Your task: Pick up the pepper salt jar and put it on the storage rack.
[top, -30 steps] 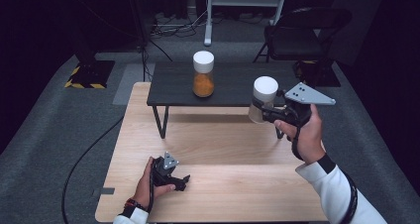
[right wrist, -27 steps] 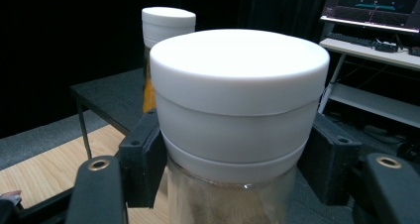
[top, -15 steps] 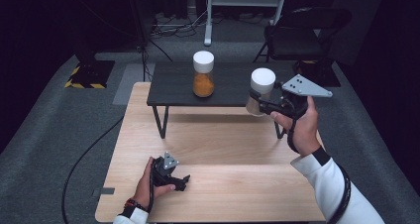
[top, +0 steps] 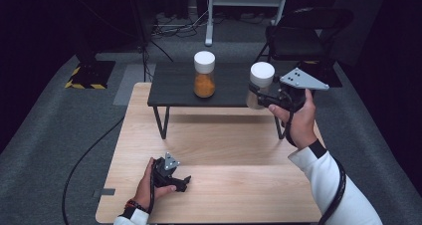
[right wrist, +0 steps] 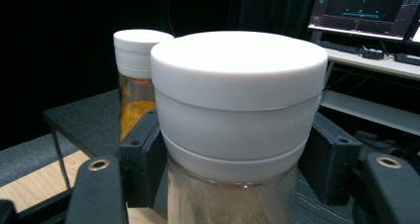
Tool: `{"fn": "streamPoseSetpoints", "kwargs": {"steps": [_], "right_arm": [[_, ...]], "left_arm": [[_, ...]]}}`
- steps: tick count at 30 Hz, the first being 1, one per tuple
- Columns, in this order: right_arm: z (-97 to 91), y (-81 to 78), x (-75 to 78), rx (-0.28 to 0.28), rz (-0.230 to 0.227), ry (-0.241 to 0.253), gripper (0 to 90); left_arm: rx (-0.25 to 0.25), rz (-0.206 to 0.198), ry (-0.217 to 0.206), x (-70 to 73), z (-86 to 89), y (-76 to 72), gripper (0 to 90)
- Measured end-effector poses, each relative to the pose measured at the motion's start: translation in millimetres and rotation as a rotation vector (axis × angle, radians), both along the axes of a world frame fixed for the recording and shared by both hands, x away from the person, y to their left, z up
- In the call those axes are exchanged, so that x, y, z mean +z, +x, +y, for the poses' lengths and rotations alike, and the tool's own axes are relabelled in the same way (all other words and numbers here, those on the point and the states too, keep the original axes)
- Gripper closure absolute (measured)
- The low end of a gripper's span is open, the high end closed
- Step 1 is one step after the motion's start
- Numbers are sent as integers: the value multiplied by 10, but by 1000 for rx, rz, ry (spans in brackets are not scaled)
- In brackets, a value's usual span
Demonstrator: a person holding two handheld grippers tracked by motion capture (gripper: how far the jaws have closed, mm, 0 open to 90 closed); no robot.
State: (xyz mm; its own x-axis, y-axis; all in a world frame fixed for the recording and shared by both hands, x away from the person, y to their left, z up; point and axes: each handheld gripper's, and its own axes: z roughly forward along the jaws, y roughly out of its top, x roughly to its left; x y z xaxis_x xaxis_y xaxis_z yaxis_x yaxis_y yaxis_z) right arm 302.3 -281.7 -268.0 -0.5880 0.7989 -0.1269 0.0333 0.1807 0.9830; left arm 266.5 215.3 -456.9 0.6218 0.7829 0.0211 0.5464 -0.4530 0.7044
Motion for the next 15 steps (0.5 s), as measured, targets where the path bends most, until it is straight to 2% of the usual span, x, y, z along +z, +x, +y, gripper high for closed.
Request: {"fn": "streamPoseSetpoints", "kwargs": {"steps": [15], "right_arm": [[74, 211, 14, -39, -6, 23, 345]], "left_arm": [[-1, 1, 1, 2, 1, 0, 6]]}}
